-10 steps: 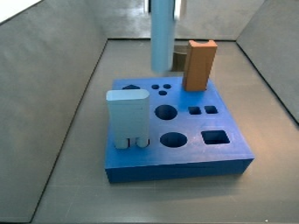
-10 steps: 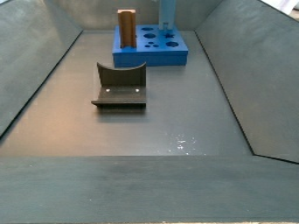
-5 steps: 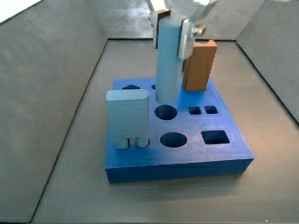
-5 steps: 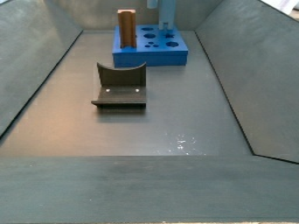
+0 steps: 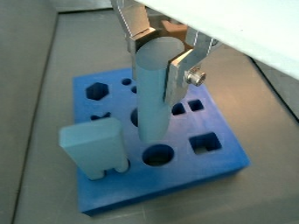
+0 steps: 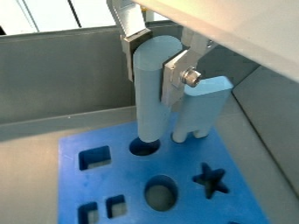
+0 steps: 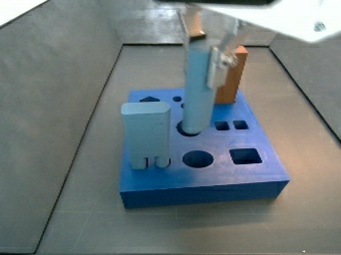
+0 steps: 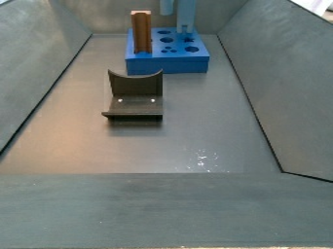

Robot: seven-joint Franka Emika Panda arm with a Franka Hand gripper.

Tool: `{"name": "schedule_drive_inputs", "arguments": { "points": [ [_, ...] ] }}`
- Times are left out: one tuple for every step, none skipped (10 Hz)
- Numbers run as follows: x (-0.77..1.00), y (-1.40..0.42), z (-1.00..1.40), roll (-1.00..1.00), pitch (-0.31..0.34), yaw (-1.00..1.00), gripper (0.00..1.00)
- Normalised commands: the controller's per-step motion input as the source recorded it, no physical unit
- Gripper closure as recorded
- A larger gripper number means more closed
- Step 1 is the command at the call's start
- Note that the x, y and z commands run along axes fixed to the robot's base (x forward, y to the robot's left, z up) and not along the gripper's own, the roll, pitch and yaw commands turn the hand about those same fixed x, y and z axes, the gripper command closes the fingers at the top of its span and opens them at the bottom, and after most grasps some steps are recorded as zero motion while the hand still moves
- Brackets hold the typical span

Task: Pick up the oval object. Move up. Move to above the board. Insert the oval object.
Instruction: Insert the oval object.

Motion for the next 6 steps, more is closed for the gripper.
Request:
{"name": "schedule_drive_inputs", "arguments": {
  "points": [
    [0.69, -0.23, -0.23, 0.01, -0.007, -0.36, 1.0],
    [0.36, -0.09, -0.33, 0.05, -0.009, -0.69, 1.0],
    [0.0, 0.0, -0.44, 0.08, 0.0, -0.99, 1.0],
    [0.0, 0.0, -0.38, 0.05, -0.026, -1.0, 1.0],
    [0.0, 0.0, -0.37, 0.04, -0.029, -1.0, 1.0],
    [0.0, 0.0, -0.36, 0.03, -0.02, -1.0, 1.0]
  ]
}}
